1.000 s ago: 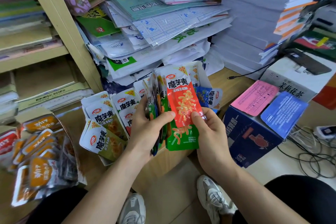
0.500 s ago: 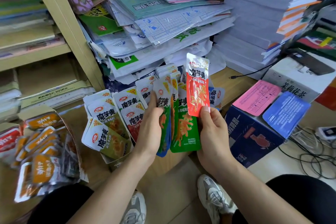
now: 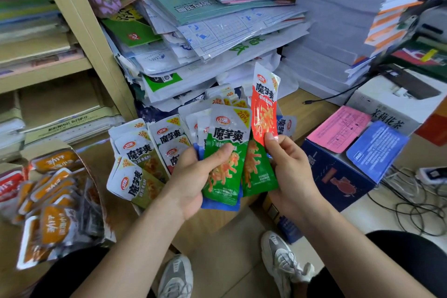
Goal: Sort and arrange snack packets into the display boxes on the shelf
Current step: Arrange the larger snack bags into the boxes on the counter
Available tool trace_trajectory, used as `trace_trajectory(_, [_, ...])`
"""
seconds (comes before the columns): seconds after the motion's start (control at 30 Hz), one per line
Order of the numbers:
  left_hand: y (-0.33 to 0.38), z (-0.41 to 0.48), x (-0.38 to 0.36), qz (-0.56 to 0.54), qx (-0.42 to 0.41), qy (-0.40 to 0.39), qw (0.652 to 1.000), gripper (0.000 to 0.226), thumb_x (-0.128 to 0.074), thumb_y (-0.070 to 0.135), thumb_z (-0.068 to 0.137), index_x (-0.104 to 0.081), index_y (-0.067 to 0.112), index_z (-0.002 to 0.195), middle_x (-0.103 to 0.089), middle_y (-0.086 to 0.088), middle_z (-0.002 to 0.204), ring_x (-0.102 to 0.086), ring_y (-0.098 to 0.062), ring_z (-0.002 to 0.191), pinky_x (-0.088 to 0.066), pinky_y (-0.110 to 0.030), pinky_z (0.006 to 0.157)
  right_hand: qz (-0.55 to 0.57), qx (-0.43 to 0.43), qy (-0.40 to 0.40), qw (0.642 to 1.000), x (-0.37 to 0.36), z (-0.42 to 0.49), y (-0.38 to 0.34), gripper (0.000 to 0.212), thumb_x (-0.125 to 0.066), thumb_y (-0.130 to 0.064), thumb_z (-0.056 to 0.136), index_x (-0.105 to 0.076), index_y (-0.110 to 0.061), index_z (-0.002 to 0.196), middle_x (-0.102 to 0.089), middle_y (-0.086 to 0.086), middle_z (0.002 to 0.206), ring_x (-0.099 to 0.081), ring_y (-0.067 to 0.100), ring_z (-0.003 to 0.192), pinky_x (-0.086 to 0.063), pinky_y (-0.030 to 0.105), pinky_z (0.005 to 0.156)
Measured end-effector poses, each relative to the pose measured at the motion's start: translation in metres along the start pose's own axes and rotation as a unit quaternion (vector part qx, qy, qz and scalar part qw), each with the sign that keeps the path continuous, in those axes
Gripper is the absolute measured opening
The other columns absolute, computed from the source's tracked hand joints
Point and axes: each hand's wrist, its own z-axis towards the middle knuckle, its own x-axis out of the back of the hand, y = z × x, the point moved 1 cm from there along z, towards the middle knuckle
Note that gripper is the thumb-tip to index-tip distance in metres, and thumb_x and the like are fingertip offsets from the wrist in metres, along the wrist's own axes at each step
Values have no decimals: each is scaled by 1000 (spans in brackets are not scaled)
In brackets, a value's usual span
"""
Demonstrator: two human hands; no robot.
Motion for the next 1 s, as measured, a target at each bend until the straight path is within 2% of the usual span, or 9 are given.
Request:
trace_trajectory(0.13, [2,4,7,9,-36,76,996,41,-77,20,75,-71,12,114,-77,-8,105,-75,-26,95,-61,-38,68,-21,84,48,995,8,14,-13,14,-60,-12,98,-55,-9,86,-72,13,77,-72,26,69,-59,30,61])
trace_trajectory(0.23, [9,12,21,37,-81,166,982,29,-82,22,76,-73,18,103,-78,-1,101,-74,-22,98,-60,-42,77,-145,190,97,966,21,29,-29,11,-61,-10,99,-59,-6,89,-74,8,76,-74,27,70,-60,32,61])
trace_trajectory(0.33, [18,17,31,52,-118,210,969,26,-81,17,83,-73,20,107,-78,5,105,-73,-14,101,-57,-46,91,-249,247,128,928,27,43,-35,9,-61,-10,99,-63,-6,91,-74,8,77,-72,21,63,-61,36,60])
trace_trajectory(0.47, [22,17,39,59,-137,257,955,28,-81,19,84,-72,23,110,-77,11,104,-73,-8,99,-59,-47,89,-329,291,131,889,24,55,-28,8,-63,-13,98,-67,-13,91,-74,0,80,-71,16,66,-59,29,59])
trace_trajectory(0.63, [24,13,43,68,-131,263,954,30,-81,21,85,-71,27,113,-77,14,105,-72,-3,95,-61,-43,81,-600,236,22,764,29,79,11,9,-69,-17,91,-78,-19,89,-67,3,81,-64,21,73,-55,40,66])
trace_trajectory(0.73, [24,12,44,69,-120,265,954,30,-82,25,83,-72,29,111,-77,15,103,-73,-4,94,-61,-44,81,-645,243,-19,724,32,87,24,15,-71,-15,89,-81,-21,98,-55,7,88,-53,24,84,-35,27,67])
trace_trajectory(0.83, [25,11,45,69,-107,264,956,29,-83,27,83,-72,31,110,-77,14,103,-74,-10,96,-61,-50,80,-679,258,-59,685,30,85,19,12,-71,-21,89,-81,-20,97,-54,8,89,-51,28,87,-33,29,73])
trace_trajectory(0.9, [26,11,45,69,-103,260,958,29,-83,26,83,-72,31,110,-77,12,102,-74,-14,98,-61,-52,79,-686,219,-85,689,26,78,8,15,-68,-26,89,-79,-17,94,-62,11,89,-57,29,86,-45,34,70])
trace_trajectory(1.0, [26,10,45,66,-102,254,960,31,-83,25,83,-72,28,111,-77,10,103,-74,-15,97,-61,-52,81,-574,143,-37,805,17,79,-20,18,-59,-22,91,-75,-18,97,-72,4,88,-67,24,81,-59,44,78])
